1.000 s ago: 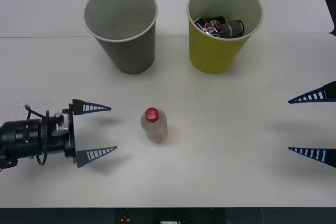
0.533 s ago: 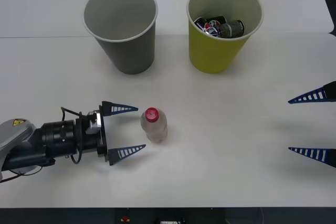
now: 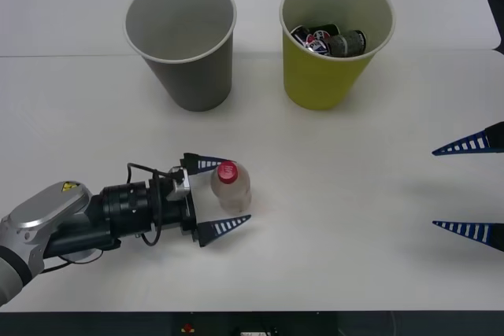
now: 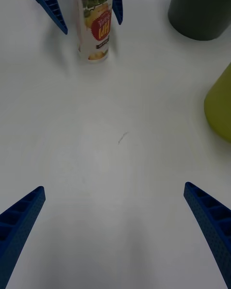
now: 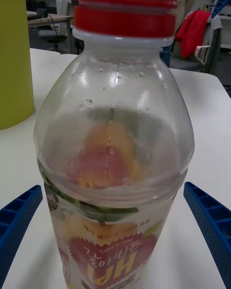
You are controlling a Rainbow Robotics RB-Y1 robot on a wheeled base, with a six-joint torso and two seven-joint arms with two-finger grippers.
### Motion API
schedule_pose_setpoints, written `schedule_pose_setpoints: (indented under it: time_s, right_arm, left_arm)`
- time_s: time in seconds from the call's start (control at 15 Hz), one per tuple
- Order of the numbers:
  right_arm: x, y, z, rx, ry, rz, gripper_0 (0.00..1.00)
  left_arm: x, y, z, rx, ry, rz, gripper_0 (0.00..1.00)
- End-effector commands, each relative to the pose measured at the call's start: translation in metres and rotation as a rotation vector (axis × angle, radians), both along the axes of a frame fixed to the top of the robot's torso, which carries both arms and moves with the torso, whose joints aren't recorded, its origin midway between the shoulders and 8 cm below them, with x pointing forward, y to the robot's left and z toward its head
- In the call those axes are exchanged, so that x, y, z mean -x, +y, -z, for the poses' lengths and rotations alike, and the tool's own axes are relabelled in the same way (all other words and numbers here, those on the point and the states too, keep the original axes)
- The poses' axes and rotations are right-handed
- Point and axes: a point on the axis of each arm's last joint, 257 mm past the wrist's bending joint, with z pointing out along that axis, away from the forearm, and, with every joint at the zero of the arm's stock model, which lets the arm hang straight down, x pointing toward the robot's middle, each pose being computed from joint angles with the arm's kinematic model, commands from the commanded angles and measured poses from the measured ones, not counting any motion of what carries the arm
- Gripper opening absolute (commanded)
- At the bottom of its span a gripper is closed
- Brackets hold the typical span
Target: Put the can into the green bin and the plastic bottle into the gray bin
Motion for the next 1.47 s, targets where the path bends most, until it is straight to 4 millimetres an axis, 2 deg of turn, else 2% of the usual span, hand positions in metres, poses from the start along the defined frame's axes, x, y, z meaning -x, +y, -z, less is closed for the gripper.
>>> schedule_pose_setpoints:
  time_s: [0.07,0.13,0.2,0.27,0.73,0.93,1.13,1.47]
  right_arm:
    - [0.000,0.000,0.000,0.000,0.000,0.000,1.00]
    - [0.000,0.000,0.000,0.000,0.000,0.000,1.00]
    - [0.000,0.000,0.000,0.000,0.000,0.000,1.00]
    - [0.000,0.000,0.000,0.000,0.000,0.000,1.00]
    - [0.000,0.000,0.000,0.000,0.000,0.000,1.00]
    - [0.000,0.000,0.000,0.000,0.000,0.000,1.00]
    - [0.000,0.000,0.000,0.000,0.000,0.000,1.00]
    - [0.000,0.000,0.000,0.000,0.000,0.000,1.00]
  left_arm:
    - [-0.001,-0.004,-0.001,0.005,0.000,-0.005,1.00]
    - [-0.002,-0.005,-0.001,0.005,-0.001,-0.004,0.77]
    - [-0.002,-0.005,-0.001,0.005,-0.002,-0.004,0.10]
    - [-0.002,-0.005,-0.001,0.006,-0.001,-0.005,0.00]
    - [-0.006,-0.007,-0.002,0.009,0.012,-0.016,0.00]
    - [-0.010,-0.011,-0.008,0.013,0.064,-0.011,0.00]
    - [-0.014,-0.007,-0.022,-0.010,0.099,-0.020,0.00]
    - [-0.009,0.016,-0.051,-0.060,0.119,-0.097,0.00]
